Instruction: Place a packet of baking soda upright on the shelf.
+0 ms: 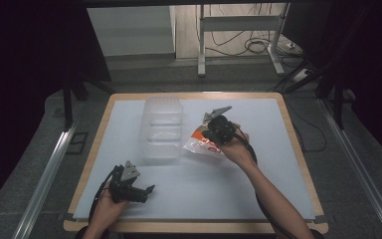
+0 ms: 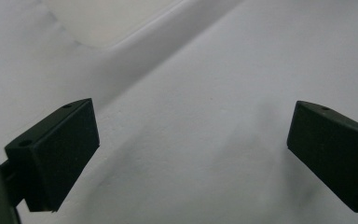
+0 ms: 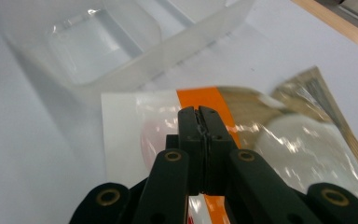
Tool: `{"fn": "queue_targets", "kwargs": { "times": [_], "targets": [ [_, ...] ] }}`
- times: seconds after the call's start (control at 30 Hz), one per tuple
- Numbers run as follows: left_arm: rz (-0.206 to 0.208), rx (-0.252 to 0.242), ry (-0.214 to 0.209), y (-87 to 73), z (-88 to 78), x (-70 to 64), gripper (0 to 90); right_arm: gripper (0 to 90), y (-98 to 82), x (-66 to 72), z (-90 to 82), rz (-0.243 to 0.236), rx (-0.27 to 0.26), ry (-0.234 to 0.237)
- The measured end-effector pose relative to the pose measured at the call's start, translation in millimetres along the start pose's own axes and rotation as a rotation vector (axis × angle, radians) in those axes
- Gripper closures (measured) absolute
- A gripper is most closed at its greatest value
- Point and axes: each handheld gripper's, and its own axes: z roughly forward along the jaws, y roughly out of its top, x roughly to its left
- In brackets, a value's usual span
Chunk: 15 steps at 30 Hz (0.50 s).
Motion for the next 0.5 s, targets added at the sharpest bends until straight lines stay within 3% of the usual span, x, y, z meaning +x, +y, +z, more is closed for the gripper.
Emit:
{"fn": "queue_targets", "kwargs": {
  "times": [0.3, 0.5],
  "targets": [
    [-0.005, -0.007, -0.007, 0.0, -0.3, 0.0, 2.3, 88.2, 21.5, 3.1, 50.9, -0.006, 0.04, 0.006],
    [-0.006, -0.009, -0.01, -0.1, -0.6, 0.0, 2.3, 87.8, 24.7, 1.1, 75.7, 0.001, 0.094, -0.011]
  ]
}}
